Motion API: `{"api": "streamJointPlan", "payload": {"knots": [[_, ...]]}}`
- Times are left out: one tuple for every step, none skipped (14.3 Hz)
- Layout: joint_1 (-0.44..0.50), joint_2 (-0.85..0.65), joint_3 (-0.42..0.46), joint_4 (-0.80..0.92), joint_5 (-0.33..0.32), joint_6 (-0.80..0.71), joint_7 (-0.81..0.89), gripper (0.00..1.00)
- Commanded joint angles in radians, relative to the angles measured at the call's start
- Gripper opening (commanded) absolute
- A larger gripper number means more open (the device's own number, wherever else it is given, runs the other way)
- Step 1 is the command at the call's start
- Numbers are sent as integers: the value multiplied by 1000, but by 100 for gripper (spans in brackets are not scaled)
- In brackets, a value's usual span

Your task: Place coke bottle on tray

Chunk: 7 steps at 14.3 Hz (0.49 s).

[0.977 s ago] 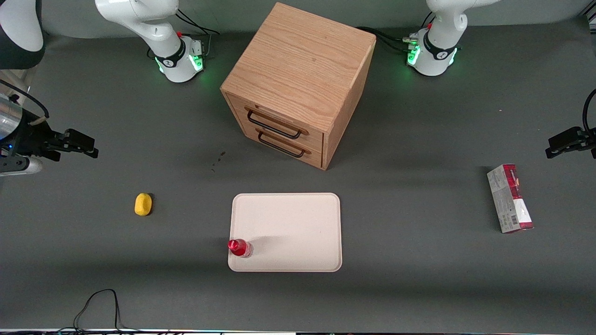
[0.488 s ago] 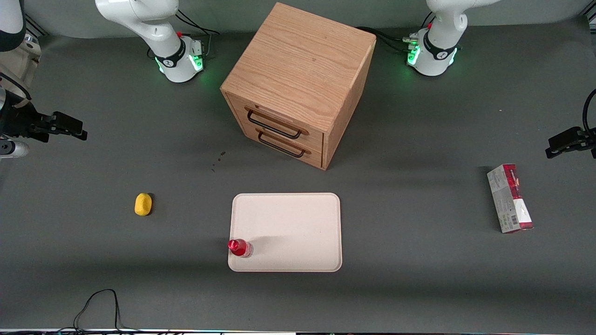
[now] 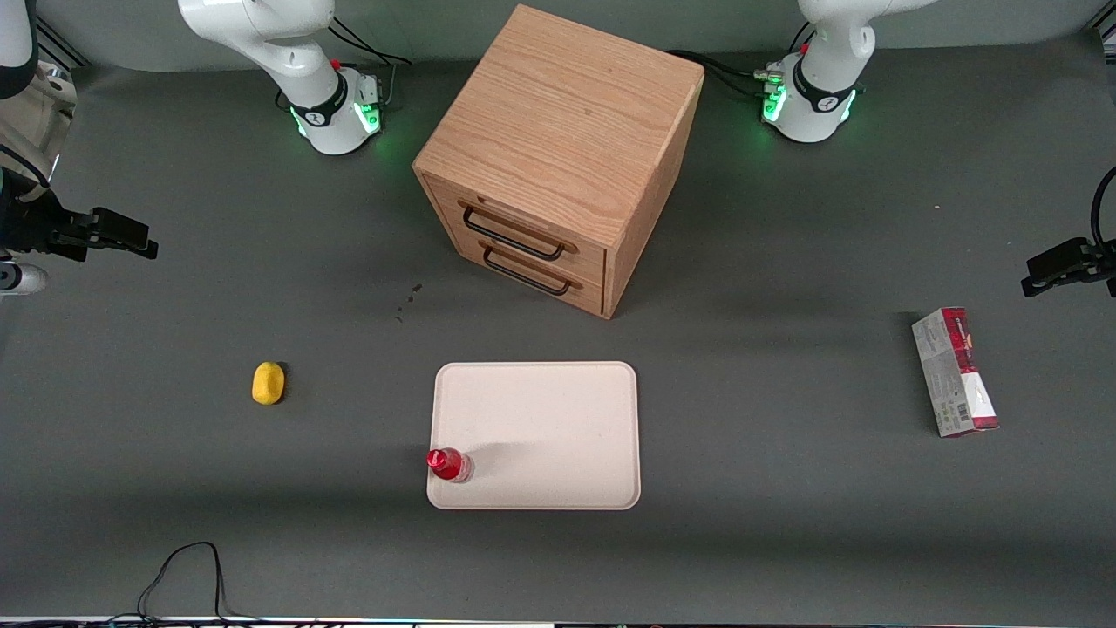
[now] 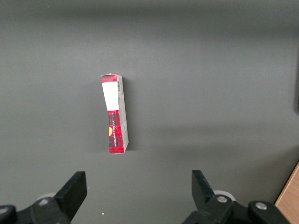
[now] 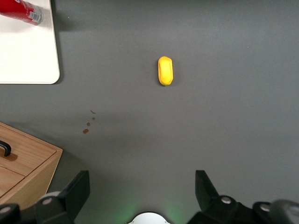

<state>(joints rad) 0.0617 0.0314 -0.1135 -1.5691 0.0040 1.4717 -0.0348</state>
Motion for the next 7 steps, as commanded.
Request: {"api": "streamJointPlan", "payload": {"knots": [[18,1,-14,4,-10,-10,-1,100],[17,1,-14,3,-10,-10,1,100],[18,1,-14,3,-10,-10,1,100],[18,1,-14,3,-10,-10,-1,100],[18,1,-14,3,-10,-10,-1,100],[17,1,-14,1,-10,-10,-1,100],[17,1,-14,0,-10,-10,-1,100]]}}
